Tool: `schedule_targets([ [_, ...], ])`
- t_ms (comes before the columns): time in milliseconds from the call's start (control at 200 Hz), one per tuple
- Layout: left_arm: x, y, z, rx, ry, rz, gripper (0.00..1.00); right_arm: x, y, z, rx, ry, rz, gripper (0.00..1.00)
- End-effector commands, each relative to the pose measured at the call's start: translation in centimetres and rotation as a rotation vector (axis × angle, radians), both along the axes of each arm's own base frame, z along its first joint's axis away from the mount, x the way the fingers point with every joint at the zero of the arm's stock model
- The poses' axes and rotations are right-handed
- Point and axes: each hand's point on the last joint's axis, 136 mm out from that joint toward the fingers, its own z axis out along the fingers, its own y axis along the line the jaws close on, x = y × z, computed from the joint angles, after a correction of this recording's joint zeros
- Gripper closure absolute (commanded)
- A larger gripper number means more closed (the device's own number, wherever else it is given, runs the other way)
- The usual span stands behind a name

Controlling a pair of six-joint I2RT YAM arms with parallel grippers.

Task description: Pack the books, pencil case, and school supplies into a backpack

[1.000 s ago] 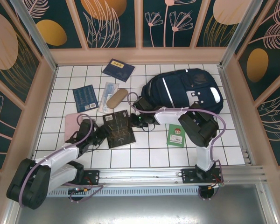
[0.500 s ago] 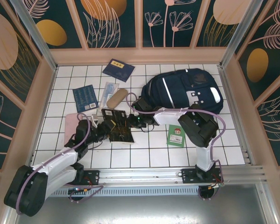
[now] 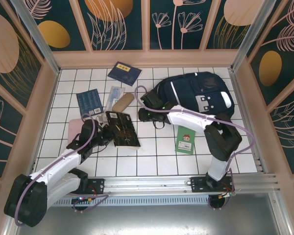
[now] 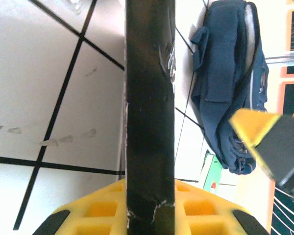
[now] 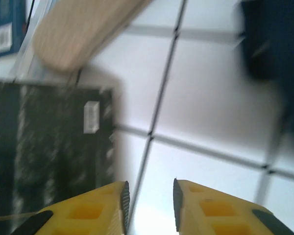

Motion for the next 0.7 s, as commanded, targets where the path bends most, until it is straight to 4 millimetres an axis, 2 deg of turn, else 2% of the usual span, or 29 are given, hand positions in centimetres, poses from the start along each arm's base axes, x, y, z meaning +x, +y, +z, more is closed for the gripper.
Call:
schedule_targets([
  [0, 1.0, -0.7, 2.9, -0.013, -0.096, -0.030, 0.92, 3.3, -5.5, 3.2, -0.280, -0.214, -0.108, 0.73],
  [75, 1.0, -0.7, 3.1, -0.013, -0.103, -0.032, 0.92, 4.8, -7.4, 4.1, -0.369, -0.271, -0.169, 0.77],
  [145, 1.1, -0.8, 3.4, -0.015, -0.111, -0.032, 0.92, 6.0, -8.7, 4.3, -0.408, -0.276, -0.195, 0.76],
  [265, 1.2, -0.8, 3.9, -0.022, -0.125, -0.033, 0.92, 8.0, -10.1, 3.8, -0.342, -0.206, -0.201, 0.71],
  [365, 1.3, -1.0, 4.3, -0.025, -0.136, -0.040, 0.92, 9.5, -11.8, 3.2, -0.306, -0.162, -0.235, 0.72],
  [420, 1.3, -1.0, 4.6, -0.028, -0.143, -0.039, 0.92, 10.2, -12.4, 2.4, -0.305, -0.137, -0.224, 0.73],
  [510, 1.4, -0.9, 4.6, -0.027, -0.146, -0.038, 0.91, 10.5, -11.9, 1.1, -0.322, -0.109, -0.186, 0.75],
  [545, 1.4, -0.9, 4.6, -0.026, -0.146, -0.038, 0.91, 11.2, -12.8, 0.4, -0.322, -0.083, -0.198, 0.76],
  [695, 1.3, -0.9, 4.6, -0.026, -0.145, -0.038, 0.91, 11.5, -12.6, -2.1, -0.331, -0.022, -0.175, 0.79],
])
